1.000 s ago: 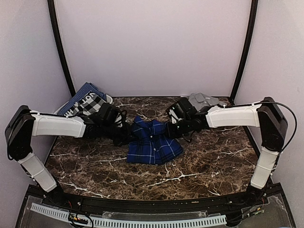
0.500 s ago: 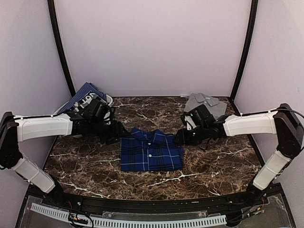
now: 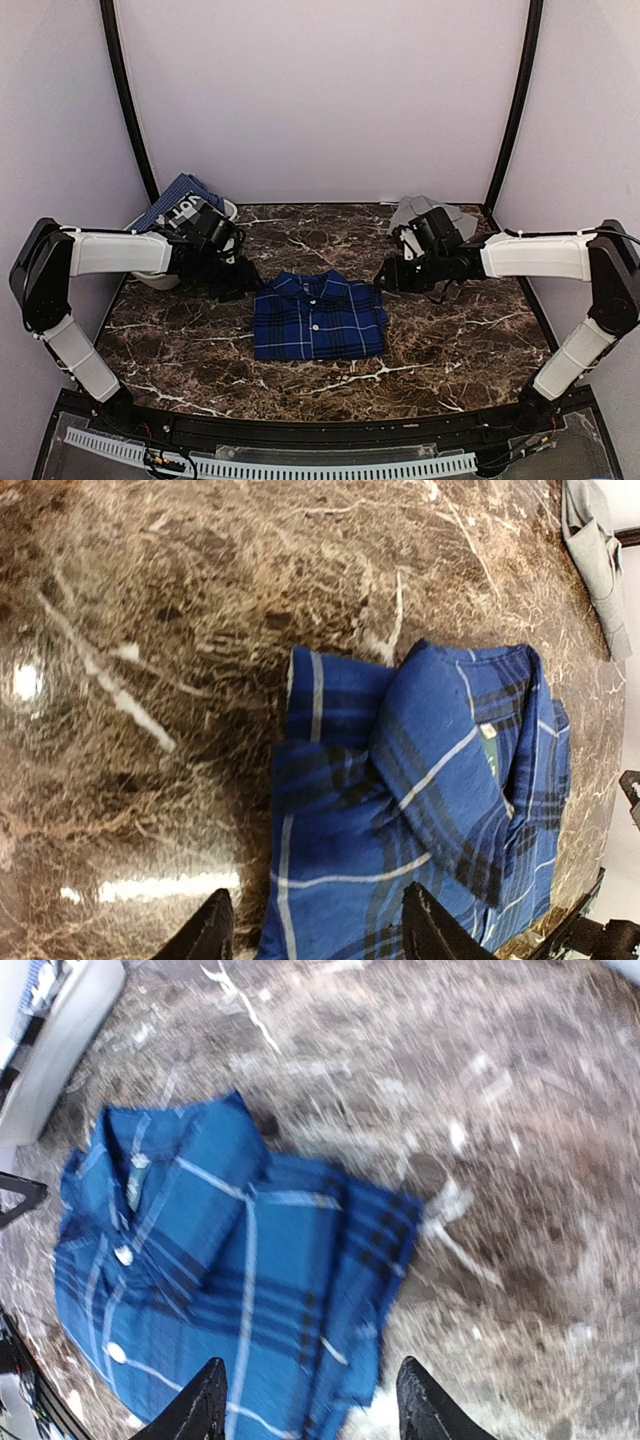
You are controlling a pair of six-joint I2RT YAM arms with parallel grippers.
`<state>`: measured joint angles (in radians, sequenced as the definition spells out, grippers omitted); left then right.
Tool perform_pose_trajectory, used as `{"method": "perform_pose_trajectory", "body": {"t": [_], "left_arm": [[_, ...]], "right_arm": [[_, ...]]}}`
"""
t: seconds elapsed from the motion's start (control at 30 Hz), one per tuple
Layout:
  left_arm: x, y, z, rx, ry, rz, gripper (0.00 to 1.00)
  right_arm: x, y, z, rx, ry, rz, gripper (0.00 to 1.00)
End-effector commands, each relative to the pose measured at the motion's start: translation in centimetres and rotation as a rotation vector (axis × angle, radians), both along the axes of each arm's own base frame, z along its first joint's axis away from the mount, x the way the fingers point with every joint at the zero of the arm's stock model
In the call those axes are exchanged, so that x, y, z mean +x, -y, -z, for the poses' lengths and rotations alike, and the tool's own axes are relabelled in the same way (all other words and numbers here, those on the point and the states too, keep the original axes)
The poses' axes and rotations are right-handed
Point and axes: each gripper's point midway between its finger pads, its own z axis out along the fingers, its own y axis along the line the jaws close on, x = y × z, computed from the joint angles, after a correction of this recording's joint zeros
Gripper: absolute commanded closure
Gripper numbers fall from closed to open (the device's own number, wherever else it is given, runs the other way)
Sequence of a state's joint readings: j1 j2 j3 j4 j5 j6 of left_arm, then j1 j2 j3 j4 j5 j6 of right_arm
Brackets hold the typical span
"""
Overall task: Fold and stack the long sleeve shirts
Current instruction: Adjust the square-folded shirt at the center of the board.
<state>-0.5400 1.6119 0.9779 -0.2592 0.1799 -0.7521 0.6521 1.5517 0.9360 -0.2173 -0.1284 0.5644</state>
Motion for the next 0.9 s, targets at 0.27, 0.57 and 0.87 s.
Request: {"method": "perform_pose_trajectory", "body": {"t": [0.27, 0.57, 0.87], "left_arm": [[4.5, 1.7, 0.4, -0.01, 0.055, 0.023, 0.53], [4.7, 2.0, 1.5, -0.017, 0.032, 0.022, 0.67], [4.7, 2.7, 2.1, -0.038, 0.018, 0.042, 0.85]], "right_arm": [[5.7, -4.8, 0.6, -0.055, 0.069, -0.087, 0.51], [6.4, -5.8, 3.5, -0.071, 0.013, -0.095, 0.53], [6.2, -6.2, 5.2, -0.062, -0.021, -0.098, 0.56]]}}
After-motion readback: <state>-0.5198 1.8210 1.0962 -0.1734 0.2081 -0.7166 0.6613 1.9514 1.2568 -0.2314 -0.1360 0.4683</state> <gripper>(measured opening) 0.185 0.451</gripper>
